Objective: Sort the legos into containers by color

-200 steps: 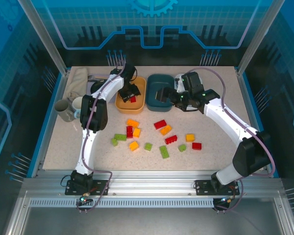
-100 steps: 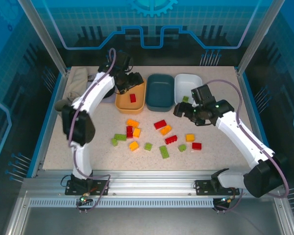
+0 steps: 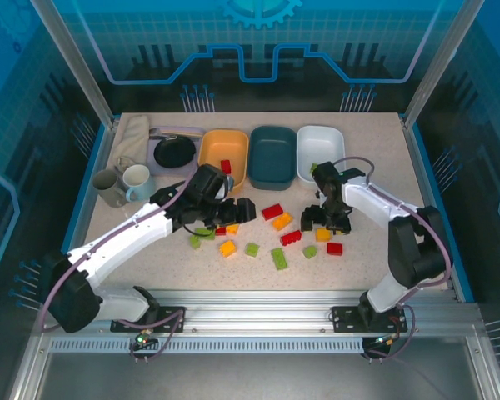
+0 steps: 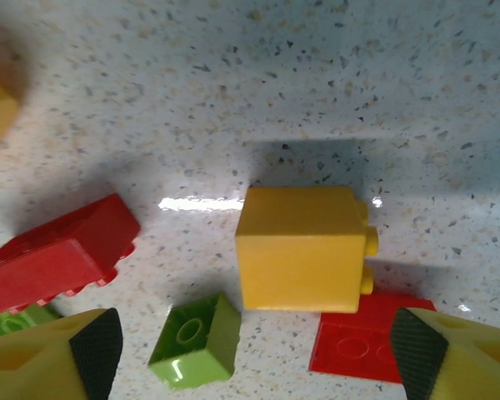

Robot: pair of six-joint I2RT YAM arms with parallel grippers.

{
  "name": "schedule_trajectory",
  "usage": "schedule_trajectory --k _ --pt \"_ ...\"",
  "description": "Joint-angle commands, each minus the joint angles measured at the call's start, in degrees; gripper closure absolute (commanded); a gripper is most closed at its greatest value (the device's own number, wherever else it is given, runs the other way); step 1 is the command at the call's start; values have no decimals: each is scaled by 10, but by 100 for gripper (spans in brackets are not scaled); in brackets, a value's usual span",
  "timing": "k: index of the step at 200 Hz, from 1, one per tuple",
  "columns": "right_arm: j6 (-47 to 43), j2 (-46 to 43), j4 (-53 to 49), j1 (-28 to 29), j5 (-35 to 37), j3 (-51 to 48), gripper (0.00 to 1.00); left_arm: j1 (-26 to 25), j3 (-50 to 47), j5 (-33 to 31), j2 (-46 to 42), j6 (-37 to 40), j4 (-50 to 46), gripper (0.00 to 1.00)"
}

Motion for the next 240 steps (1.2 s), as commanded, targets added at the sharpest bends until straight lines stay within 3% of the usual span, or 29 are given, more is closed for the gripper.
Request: schedule_trajectory --k 1,60,91,121,171,240 --pt "-19 22 3 -15 7 -3 18 -5 -15 -2 -32 -28 31 16" --pt "-23 69 23 -25 15 0 36 -5 1 -12 -26 -28 23 17" --pt "-17 63 34 -23 27 1 56 -5 -2 -16 -32 -32 26 17" --pt "-12 15 19 23 63 27 67 -4 22 -33 -34 -27 10 17" --pt "27 36 -4 110 81 212 69 64 102 -32 1 -36 3 15" --pt "23 312 -39 104 83 548 69 169 223 2 114 1 8 15"
